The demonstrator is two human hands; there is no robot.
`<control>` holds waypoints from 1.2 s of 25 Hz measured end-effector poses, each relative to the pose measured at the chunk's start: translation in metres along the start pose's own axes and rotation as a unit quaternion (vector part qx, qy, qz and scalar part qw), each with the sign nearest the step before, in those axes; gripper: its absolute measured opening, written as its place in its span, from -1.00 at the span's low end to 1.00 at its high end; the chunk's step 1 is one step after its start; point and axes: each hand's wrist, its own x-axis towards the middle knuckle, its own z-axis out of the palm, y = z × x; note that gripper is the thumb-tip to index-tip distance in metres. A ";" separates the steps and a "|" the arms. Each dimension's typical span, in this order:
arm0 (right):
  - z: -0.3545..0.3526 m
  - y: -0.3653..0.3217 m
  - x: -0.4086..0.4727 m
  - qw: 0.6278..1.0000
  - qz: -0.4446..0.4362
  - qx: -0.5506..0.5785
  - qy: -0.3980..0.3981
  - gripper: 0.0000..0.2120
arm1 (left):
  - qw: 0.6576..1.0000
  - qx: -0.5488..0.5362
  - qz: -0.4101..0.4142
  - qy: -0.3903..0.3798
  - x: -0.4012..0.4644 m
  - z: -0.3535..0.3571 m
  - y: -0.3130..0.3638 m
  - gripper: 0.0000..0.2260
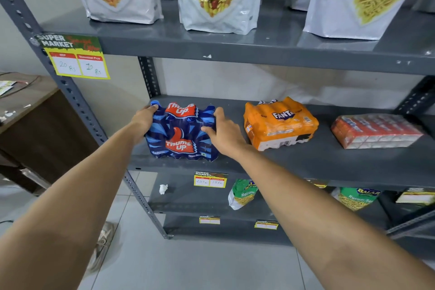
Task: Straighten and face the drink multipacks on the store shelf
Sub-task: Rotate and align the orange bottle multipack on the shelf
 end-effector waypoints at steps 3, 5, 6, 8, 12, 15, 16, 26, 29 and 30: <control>-0.017 0.026 -0.001 0.999 -0.007 0.011 -0.039 -0.59 | 0.987 0.135 0.064 0.066 0.000 0.005 0.008 -0.65; -0.039 0.064 -0.003 0.998 -0.017 -0.054 -0.014 -0.55 | 0.950 0.259 0.110 0.138 -0.004 0.017 0.011 -0.65; -0.053 0.090 -0.004 0.995 -0.009 -0.102 0.010 -0.54 | 0.925 0.323 0.121 0.163 -0.009 0.028 0.013 -0.64; -0.080 0.147 -0.005 0.976 0.050 -0.209 0.021 -0.48 | 0.875 0.430 0.141 0.171 -0.021 0.057 0.019 -0.57; -0.123 0.221 -0.006 0.974 0.145 -0.174 0.007 -0.41 | 0.832 0.510 0.184 0.122 -0.043 0.137 0.037 -0.39; -0.137 0.236 0.007 0.977 0.203 -0.048 0.042 -0.46 | 0.827 0.513 0.229 0.028 -0.058 0.202 0.047 -0.35; -0.139 0.238 0.012 0.971 0.237 0.002 0.043 -0.47 | 0.857 0.468 0.214 -0.032 -0.057 0.222 0.045 -0.35; -0.151 0.246 0.012 0.864 0.336 0.366 0.078 -0.34 | 0.985 0.081 0.111 -0.105 -0.078 0.280 0.017 -0.07; -0.149 0.260 0.004 0.881 0.297 0.359 0.087 -0.17 | 0.975 0.102 0.177 -0.091 -0.073 0.283 0.007 0.01; -0.148 0.266 0.001 0.889 0.283 0.350 0.090 -0.17 | 0.970 0.110 0.199 -0.084 -0.072 0.285 0.003 0.02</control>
